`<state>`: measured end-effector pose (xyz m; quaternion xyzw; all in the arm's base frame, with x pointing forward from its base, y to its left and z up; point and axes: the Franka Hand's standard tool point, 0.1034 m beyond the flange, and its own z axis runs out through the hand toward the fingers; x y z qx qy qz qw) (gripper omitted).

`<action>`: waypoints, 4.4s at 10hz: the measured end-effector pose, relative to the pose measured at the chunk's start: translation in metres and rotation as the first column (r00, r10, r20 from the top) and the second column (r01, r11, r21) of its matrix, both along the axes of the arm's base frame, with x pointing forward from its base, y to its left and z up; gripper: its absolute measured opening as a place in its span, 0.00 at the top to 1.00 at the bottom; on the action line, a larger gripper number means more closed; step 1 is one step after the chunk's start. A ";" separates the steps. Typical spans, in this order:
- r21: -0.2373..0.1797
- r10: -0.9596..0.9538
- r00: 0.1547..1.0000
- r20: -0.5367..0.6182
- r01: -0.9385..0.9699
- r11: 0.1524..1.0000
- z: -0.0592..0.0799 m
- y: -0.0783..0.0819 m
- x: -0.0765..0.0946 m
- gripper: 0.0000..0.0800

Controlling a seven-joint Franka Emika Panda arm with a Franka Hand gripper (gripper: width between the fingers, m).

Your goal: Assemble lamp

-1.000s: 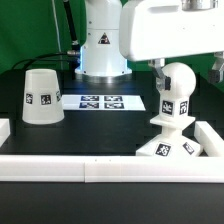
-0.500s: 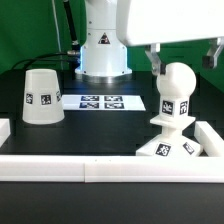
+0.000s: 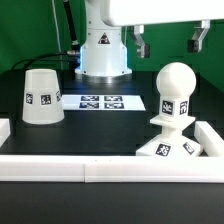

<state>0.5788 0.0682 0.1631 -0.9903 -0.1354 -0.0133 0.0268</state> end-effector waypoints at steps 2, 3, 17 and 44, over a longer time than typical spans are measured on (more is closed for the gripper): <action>0.000 0.000 1.000 0.000 0.000 1.000 0.000 0.000 0.000 0.13; 0.000 0.000 1.000 -0.001 0.000 1.000 0.000 0.000 0.000 0.13; -0.032 -0.085 0.992 -0.092 0.082 0.996 -0.032 -0.053 -0.096 0.13; -0.036 -0.077 0.987 -0.139 0.072 0.997 -0.079 -0.179 -0.191 0.13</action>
Offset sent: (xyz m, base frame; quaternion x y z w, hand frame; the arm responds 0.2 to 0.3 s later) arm 0.0000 0.0000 0.0000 0.0000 0.0000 0.0000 1.0000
